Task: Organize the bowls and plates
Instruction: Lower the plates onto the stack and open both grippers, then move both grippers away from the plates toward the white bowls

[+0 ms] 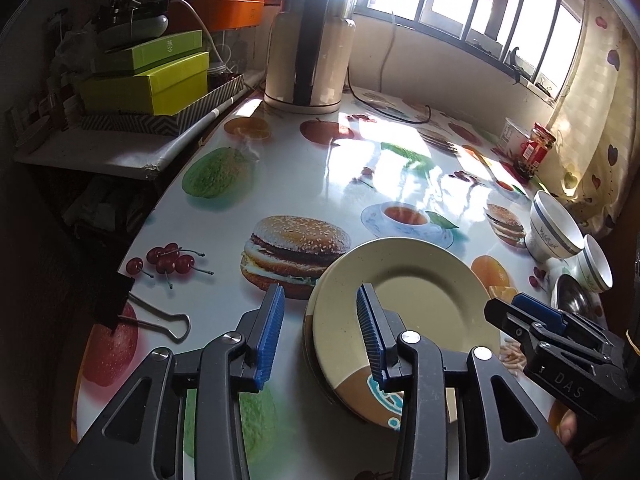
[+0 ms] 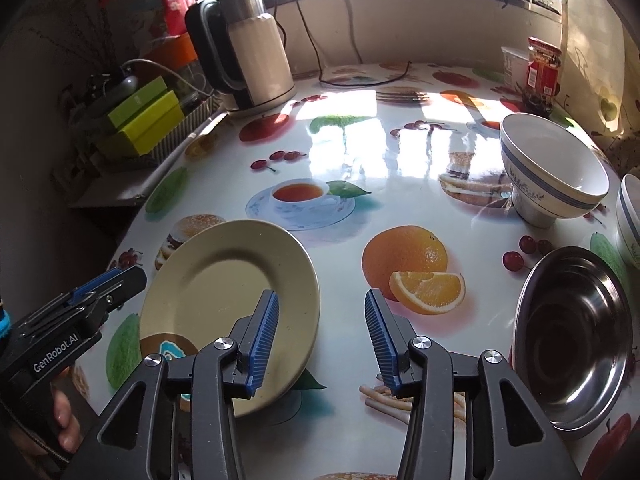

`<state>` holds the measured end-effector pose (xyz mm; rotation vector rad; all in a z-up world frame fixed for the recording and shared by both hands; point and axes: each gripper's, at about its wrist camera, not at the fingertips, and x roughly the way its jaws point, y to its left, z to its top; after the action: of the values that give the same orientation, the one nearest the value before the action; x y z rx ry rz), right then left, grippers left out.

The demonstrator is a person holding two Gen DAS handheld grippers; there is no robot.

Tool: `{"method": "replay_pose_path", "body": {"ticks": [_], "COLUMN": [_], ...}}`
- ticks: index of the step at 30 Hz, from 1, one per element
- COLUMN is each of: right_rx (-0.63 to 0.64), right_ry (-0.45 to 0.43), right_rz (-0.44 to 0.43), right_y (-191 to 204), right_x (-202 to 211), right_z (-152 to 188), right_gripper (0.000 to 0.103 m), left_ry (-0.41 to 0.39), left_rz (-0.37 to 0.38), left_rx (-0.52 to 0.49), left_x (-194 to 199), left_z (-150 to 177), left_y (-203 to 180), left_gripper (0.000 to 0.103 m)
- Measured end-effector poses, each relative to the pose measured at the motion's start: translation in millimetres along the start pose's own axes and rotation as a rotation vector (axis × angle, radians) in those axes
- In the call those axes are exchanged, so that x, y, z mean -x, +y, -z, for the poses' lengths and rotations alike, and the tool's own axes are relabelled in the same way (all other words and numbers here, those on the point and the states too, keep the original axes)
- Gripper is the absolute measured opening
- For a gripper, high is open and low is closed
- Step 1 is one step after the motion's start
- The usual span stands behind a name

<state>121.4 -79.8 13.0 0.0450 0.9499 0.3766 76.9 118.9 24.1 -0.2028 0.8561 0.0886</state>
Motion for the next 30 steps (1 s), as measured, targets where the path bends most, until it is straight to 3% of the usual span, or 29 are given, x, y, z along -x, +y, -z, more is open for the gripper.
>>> {"method": "replay_pose_path", "body": {"ticks": [4,12,16,19,23,30], "right_rx": [0.013,0.05,0.067,0.071,0.062,0.038], "right_ry": [-0.005,-0.023,-0.026,-0.031,-0.045,-0.081], "right_rz": [0.005,0.013,0.008,0.012,0.018,0.049], "right_y": [1,6,7,7,2,-11], "right_x": [0,4,5,6,10,25], "right_z": [0,-3,-4,-5,-7,-8], "right_gripper": [0.05,0.056,0.065,0.066,0.069,0.072], "left_ry": [-0.029,-0.038,-0.041,-0.038,-0.053,-0.058], "left_rz": [-0.019,-0.031,-0.033,0.006,0.011,0.025], "left_rx": [-0.023,-0.049,-0.06,-0.052,-0.072,-0.124], "left_x": [4,4,3,3,7,7], "left_z": [-2,-6,-7,-9,-13,-18], "left_y": [-4,-12,-15,-16,-22,-37], "left_gripper": [0.05,0.051,0.051,0.051,0.059,0.06]}}
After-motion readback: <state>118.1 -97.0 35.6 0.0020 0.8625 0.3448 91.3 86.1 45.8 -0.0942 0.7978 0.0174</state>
